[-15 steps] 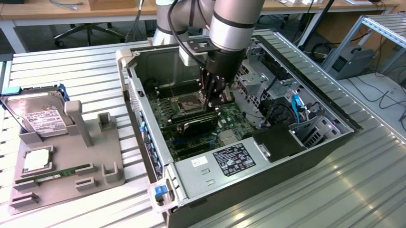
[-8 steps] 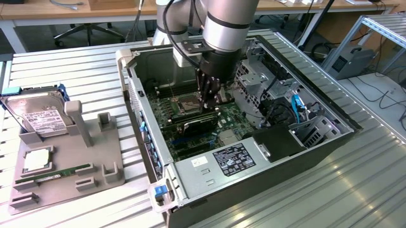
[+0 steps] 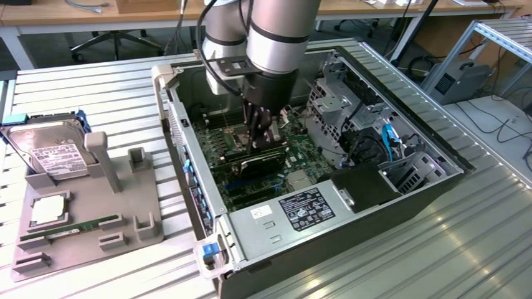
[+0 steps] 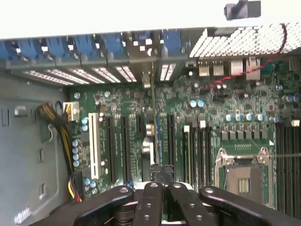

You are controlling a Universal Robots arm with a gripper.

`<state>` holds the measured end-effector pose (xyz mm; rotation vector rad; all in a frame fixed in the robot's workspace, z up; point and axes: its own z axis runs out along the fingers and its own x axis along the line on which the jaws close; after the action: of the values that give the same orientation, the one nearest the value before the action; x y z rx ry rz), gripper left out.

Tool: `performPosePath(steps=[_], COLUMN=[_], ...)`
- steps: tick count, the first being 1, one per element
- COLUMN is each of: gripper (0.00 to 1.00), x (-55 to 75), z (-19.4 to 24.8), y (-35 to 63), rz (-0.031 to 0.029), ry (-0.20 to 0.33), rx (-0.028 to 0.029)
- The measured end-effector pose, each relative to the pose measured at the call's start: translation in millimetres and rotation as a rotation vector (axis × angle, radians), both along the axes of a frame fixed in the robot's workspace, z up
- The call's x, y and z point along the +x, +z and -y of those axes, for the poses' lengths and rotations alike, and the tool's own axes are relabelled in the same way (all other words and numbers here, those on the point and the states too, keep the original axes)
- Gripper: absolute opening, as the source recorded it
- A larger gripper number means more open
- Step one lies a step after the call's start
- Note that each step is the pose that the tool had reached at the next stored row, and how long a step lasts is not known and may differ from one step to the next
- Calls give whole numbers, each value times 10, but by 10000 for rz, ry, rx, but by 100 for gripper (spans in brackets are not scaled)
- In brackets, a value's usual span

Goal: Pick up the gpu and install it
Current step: 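Press down on the gpu until it lock into place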

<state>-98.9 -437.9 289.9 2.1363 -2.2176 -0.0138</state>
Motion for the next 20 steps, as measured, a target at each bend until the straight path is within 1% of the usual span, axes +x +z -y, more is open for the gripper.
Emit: performPosePath(steps=[7, 8, 10, 12, 15, 17, 18, 19, 20], gripper=[11, 11, 11, 11, 11, 11, 11, 11, 11], x=[-178, -215, -326, -414, -436, -443, -440, -433, -434], z=[1, 2, 19, 23, 23, 22, -3, -54, -54], y=[-32, -37, -76, -106, -125, -170, -175, -176, -225], rz=[-1, -1, 0, -2, -3, -2, -3, -1, -9], ry=[0, -1, 0, 0, 2, 3, 11, 20, 18], rx=[-2, -2, -1, -3, -5, -4, -4, -3, -14])
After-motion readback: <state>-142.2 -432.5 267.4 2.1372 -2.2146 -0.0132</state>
